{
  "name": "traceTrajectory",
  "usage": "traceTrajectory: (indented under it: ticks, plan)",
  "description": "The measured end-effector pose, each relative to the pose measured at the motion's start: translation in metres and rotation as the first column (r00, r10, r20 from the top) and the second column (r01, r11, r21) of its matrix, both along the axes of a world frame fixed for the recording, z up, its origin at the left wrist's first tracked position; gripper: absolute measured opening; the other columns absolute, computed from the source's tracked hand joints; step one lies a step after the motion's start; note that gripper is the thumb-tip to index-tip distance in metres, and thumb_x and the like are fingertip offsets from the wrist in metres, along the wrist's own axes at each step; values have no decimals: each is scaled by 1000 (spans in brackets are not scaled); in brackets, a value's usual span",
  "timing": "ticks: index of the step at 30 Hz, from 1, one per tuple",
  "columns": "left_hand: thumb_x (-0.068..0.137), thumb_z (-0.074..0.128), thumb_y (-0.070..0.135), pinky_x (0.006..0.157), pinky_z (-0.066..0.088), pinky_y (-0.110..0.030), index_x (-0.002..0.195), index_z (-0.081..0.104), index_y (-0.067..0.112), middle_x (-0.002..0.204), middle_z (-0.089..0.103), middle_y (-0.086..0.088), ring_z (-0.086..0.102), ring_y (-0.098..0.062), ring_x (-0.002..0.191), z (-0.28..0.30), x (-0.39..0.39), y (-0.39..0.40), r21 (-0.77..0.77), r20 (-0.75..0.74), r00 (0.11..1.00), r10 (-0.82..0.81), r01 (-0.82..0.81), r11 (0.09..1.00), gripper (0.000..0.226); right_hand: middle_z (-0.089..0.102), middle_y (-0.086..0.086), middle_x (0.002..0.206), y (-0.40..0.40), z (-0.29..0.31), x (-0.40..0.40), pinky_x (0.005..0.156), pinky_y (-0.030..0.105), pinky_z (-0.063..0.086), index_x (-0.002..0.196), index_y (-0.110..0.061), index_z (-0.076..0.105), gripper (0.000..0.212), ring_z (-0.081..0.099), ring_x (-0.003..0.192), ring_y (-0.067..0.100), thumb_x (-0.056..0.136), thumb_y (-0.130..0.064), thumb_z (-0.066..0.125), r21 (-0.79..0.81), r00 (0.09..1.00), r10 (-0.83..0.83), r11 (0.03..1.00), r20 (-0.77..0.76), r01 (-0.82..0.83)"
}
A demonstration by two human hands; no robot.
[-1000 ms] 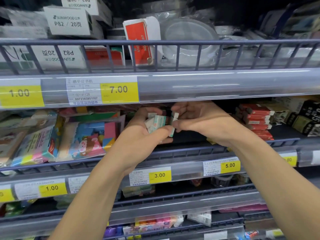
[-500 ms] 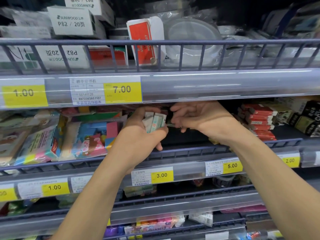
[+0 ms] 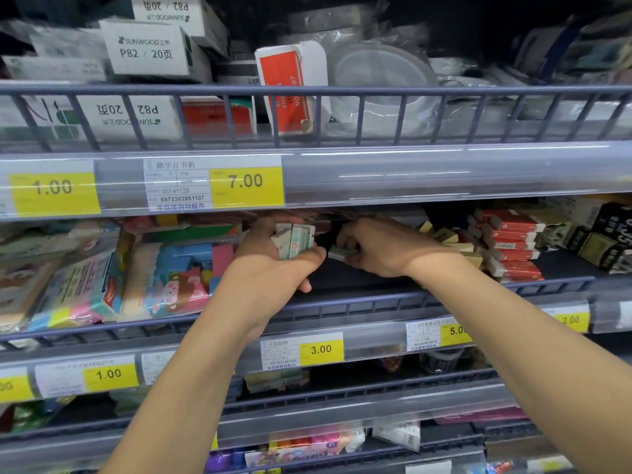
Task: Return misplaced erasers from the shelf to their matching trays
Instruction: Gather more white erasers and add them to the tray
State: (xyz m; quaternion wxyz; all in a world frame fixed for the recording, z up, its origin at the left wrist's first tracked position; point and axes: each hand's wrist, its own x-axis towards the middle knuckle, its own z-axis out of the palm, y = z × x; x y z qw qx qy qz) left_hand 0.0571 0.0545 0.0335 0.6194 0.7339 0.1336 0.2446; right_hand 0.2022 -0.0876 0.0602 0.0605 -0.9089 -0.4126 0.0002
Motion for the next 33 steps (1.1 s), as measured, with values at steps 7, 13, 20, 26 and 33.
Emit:
traceTrajectory:
  ticks: [7, 13, 20, 26, 33]
  plan:
    - [60, 85, 48, 70, 59, -32, 106, 62, 28, 87, 78, 9, 69, -17, 69, 4, -4, -3, -132, 12, 1000, 23, -21, 991, 55, 72, -5, 96, -13, 3, -32, 74, 17, 51, 113, -26, 68, 36, 64, 78, 6, 80, -17, 79, 671, 877, 232, 730, -421, 129]
    - [65, 85, 39, 56, 48, -27, 115, 62, 1, 79, 73, 0, 51, -18, 54, 8, -5, -9, -138, 75, 997, -27, 37, 990, 67, 70, 1, 98, -7, -4, -63, 87, 40, 58, 104, -33, 63, 36, 68, 92, 23, 75, -15, 73, 818, 854, 431, 575, -293, -10]
    - [63, 83, 33, 53, 51, -24, 115, 69, 1, 86, 78, -6, 65, -19, 63, 6, -3, -7, -189, 41, 999, -23, 30, 981, 63, 70, -6, 100, -7, -12, -65, 85, 47, 58, 106, -44, 62, 42, 70, 91, 19, 70, -35, 80, 817, 870, 438, 571, -227, -75]
    - [77, 84, 8, 54, 58, -27, 111, 69, 6, 95, 75, -11, 74, -16, 66, 8, -4, -7, -231, 56, 998, -6, 18, 973, 37, 70, -10, 100, -23, 1, -48, 85, 24, 56, 110, -36, 65, 37, 67, 93, 7, 80, -21, 80, 717, 867, 433, 683, -245, -139]
    - [86, 77, -3, 54, 61, -30, 106, 66, 10, 102, 73, -16, 78, -26, 83, 10, -8, -6, -287, 91, 995, -35, 60, 956, 26, 61, -4, 129, -31, 8, 6, 95, 30, 47, 136, -39, 54, 41, 58, 114, 16, 96, -37, 62, 151, 998, -45, 987, -48, 52]
